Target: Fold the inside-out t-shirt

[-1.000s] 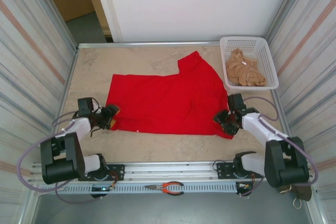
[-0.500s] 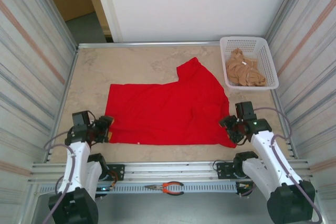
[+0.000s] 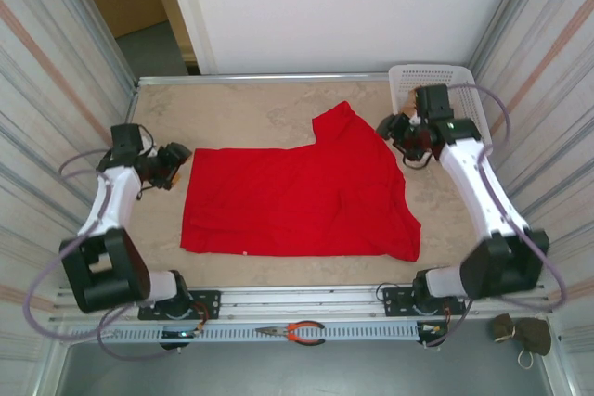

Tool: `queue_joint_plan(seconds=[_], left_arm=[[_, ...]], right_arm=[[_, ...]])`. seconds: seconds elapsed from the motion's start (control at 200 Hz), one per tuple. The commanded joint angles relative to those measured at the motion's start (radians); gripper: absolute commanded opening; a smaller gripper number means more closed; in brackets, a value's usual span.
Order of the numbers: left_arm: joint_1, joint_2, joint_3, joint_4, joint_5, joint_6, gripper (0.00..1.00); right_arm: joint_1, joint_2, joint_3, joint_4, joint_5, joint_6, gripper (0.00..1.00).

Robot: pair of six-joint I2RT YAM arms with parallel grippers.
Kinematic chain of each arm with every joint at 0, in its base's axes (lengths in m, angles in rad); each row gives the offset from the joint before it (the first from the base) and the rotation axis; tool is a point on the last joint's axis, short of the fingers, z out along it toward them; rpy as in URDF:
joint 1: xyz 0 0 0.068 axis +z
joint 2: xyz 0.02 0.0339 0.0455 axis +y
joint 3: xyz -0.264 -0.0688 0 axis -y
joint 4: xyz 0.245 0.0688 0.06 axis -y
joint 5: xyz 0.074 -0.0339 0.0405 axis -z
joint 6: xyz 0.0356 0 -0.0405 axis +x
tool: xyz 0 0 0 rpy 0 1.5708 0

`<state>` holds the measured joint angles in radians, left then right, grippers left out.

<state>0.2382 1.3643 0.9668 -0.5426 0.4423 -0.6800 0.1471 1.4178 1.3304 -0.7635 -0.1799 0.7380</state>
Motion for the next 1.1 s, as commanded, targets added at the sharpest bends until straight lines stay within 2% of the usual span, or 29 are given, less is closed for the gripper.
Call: queue_joint_plan(seconds=[0.0, 0.205, 0.456, 0.601, 0.751, 0.932, 1.097], left_arm=[[-0.007, 0.113, 0.093, -0.032, -0.014, 0.115, 0.64], [-0.011, 0.256, 0.191, -0.025, 0.014, 0.13, 0.64], [-0.009, 0.347, 0.258, -0.038, -0.003, 0.149, 0.64], [-0.008, 0.396, 0.317, -0.069, -0.041, 0.179, 0.64], [-0.017, 0.47, 0.387, -0.114, -0.08, 0.217, 0.64], [-0.07, 0.59, 0.513, -0.187, -0.167, 0.294, 0.63], [-0.131, 0.674, 0.623, -0.234, -0.244, 0.364, 0.63]], right_arm=[[0.009, 0.178, 0.115, 0.008, 0.03, -0.103, 0.6], [-0.001, 0.481, 0.312, -0.009, 0.09, -0.114, 0.59], [-0.088, 0.704, 0.504, -0.064, 0.128, -0.119, 0.58], [-0.119, 0.738, 0.597, -0.072, 0.065, -0.167, 0.58], [-0.069, 0.718, 0.626, -0.029, -0.076, -0.215, 0.57], [0.017, 0.729, 0.671, 0.001, -0.104, -0.217, 0.58], [0.047, 0.791, 0.73, 0.018, -0.09, -0.218, 0.59]])
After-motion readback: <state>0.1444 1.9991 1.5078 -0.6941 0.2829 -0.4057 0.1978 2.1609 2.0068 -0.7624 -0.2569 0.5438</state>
